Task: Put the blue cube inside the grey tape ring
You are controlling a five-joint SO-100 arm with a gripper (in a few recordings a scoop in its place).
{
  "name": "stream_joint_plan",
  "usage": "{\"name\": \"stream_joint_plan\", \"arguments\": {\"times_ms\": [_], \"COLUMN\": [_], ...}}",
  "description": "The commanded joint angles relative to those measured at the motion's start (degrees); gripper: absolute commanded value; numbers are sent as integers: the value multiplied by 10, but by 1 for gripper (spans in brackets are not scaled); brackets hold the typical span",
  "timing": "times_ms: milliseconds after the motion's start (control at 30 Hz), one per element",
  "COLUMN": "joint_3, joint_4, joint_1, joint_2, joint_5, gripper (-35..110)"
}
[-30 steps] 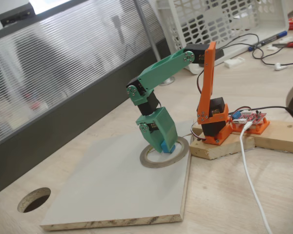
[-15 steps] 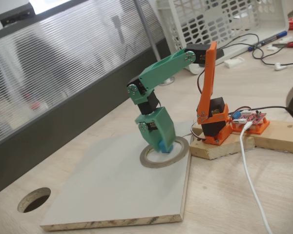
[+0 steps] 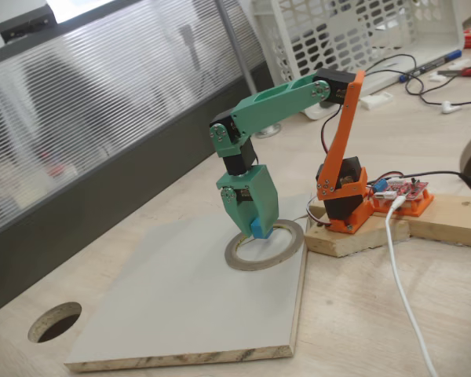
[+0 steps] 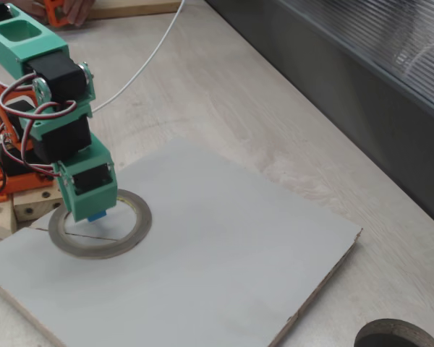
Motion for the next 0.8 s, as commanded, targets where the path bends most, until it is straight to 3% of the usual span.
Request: {"name": "stream_joint_plan", "arguments": {"times_ms": [0,100,300,400,767], "joint_3": [1,-4,-4,-5,-33], "joint_4": [4,4,43,66,106], "joint_1": [-3,0,-2,-3,-4], "joint_2": [20,19,10,9,19], "joint_5": [10,10,11,11,6], "gripper": [11,19,52,62,62]}}
